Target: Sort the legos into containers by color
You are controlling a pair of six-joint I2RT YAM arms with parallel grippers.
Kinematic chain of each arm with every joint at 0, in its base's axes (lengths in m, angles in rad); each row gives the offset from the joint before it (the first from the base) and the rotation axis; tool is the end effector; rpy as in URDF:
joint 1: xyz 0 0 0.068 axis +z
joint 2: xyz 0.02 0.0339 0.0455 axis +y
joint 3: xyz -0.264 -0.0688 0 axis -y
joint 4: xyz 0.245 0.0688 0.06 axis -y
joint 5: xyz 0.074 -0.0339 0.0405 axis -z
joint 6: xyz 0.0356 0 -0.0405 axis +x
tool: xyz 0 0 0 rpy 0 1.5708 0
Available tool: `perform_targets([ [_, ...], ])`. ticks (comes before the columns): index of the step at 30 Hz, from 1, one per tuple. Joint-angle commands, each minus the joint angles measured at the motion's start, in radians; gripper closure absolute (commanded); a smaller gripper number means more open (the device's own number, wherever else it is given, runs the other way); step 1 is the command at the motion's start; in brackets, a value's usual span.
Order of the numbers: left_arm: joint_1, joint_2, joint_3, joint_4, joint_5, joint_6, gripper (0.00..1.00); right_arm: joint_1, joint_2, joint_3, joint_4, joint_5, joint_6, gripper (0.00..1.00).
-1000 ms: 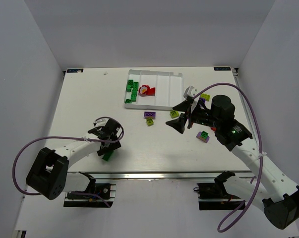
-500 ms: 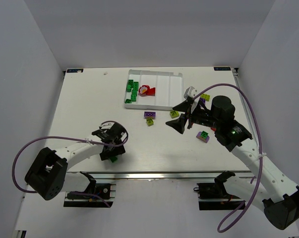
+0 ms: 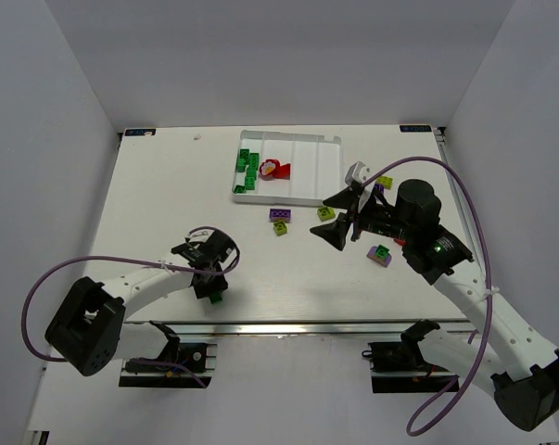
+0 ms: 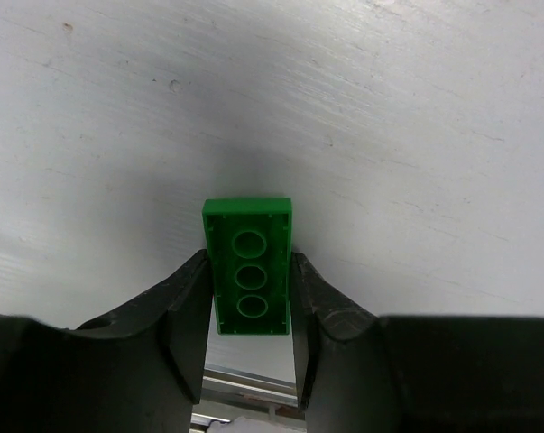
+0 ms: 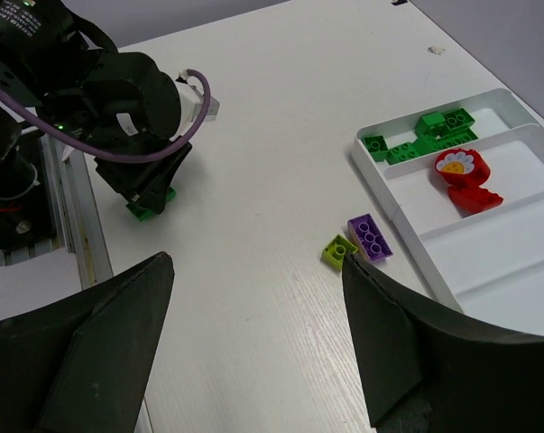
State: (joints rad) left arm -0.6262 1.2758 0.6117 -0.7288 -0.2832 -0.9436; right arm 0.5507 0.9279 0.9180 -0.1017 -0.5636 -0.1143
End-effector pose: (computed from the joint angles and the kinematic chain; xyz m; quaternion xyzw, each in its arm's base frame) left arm 0.1616 -0.1046 0.1559 -0.1682 0.9717 0.0373 0.1616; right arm 0.1696 0.1265 0.3708 -0.4089 0.6163 0.3410 0.5802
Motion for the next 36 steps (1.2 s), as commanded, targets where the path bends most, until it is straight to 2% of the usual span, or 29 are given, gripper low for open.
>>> perform_targets([
  [1, -0.006, -0.015, -0.012, 0.032, 0.015, 0.009, 0.72, -0.003, -0.026, -0.004, 0.042, 0.002, -0.007, 0.2],
  [5, -0.006, -0.02, 0.065, 0.089, 0.038, 0.074, 0.85, -0.003, -0.043, -0.005, 0.042, 0.028, -0.019, 0.22],
  [7, -0.006, 0.012, 0.155, 0.13, 0.036, 0.113, 0.91, -0.003, -0.05, -0.005, 0.04, 0.048, -0.03, 0.35],
  [8, -0.004, 0.032, 0.192, 0.147, 0.036, 0.168, 0.92, -0.003, -0.058, -0.007, 0.042, 0.065, -0.031, 0.47],
  [9, -0.003, 0.054, 0.229, 0.167, 0.038, 0.196, 0.94, -0.005, -0.061, -0.008, 0.042, 0.074, -0.035, 0.84],
  [10, 0.0, 0.081, 0.308, 0.207, 0.042, 0.259, 0.95, -0.006, -0.066, -0.008, 0.046, 0.086, -0.033, 1.0],
  [12, 0.017, 0.186, 0.393, 0.245, 0.064, 0.316, 0.98, -0.011, -0.069, -0.011, 0.045, 0.105, -0.035, 1.0],
  [13, 0.025, 0.229, 0.487, 0.268, 0.065, 0.357, 1.0, -0.014, -0.073, -0.011, 0.046, 0.105, -0.036, 1.0],
  [15, 0.066, 0.367, 0.587, 0.295, 0.105, 0.403, 1.0, -0.023, -0.077, -0.014, 0.046, 0.102, -0.036, 1.0],
  [16, 0.08, 0.466, 0.697, 0.302, 0.114, 0.436, 1.0, -0.028, -0.081, -0.016, 0.051, 0.102, -0.035, 1.0],
  [17, 0.095, 0.467, 0.756, 0.305, 0.13, 0.454, 1.0, -0.028, -0.083, -0.019, 0.051, 0.102, -0.036, 1.0],
  [19, 0.138, 0.61, 0.876, 0.305, 0.165, 0.492, 1.0, -0.032, -0.087, -0.027, 0.062, 0.108, -0.041, 1.0],
  [20, 0.155, 0.657, 0.993, 0.304, 0.18, 0.499, 1.0, -0.035, -0.086, -0.028, 0.063, 0.111, -0.042, 1.0],
  [22, 0.204, 0.788, 1.107, 0.299, 0.225, 0.502, 1.0, -0.037, -0.083, -0.031, 0.065, 0.111, -0.047, 1.0],
  [23, 0.218, 0.83, 1.22, 0.293, 0.237, 0.5, 1.0, -0.038, -0.081, -0.033, 0.065, 0.11, -0.048, 1.0],
  [24, 0.242, 0.906, 1.276, 0.289, 0.245, 0.503, 1.0, -0.038, -0.078, -0.034, 0.065, 0.11, -0.048, 1.0],
  [26, 0.263, 0.977, 1.388, 0.261, 0.266, 0.511, 1.0, -0.041, -0.074, -0.038, 0.068, 0.11, -0.05, 1.0],
  [27, 0.279, 1.009, 1.493, 0.25, 0.275, 0.513, 1.0, -0.044, -0.072, -0.036, 0.068, 0.11, -0.051, 1.0],
  [29, 0.293, 1.089, 1.585, 0.227, 0.282, 0.516, 1.0, -0.047, -0.066, -0.038, 0.066, 0.111, -0.053, 1.0],
  [30, 0.309, 1.108, 1.647, 0.224, 0.295, 0.517, 0.98, -0.048, -0.064, -0.039, 0.068, 0.113, -0.054, 1.0],
  [32, 0.322, 1.134, 1.672, 0.232, 0.315, 0.516, 0.92, -0.051, -0.06, -0.041, 0.069, 0.113, -0.055, 1.0],
  [33, 0.336, 1.137, 1.672, 0.239, 0.32, 0.519, 0.84, -0.051, -0.058, -0.042, 0.069, 0.113, -0.054, 1.0],
  [36, 0.352, 1.149, 1.671, 0.238, 0.322, 0.539, 0.73, -0.051, -0.051, -0.044, 0.073, 0.116, -0.059, 0.94],
])
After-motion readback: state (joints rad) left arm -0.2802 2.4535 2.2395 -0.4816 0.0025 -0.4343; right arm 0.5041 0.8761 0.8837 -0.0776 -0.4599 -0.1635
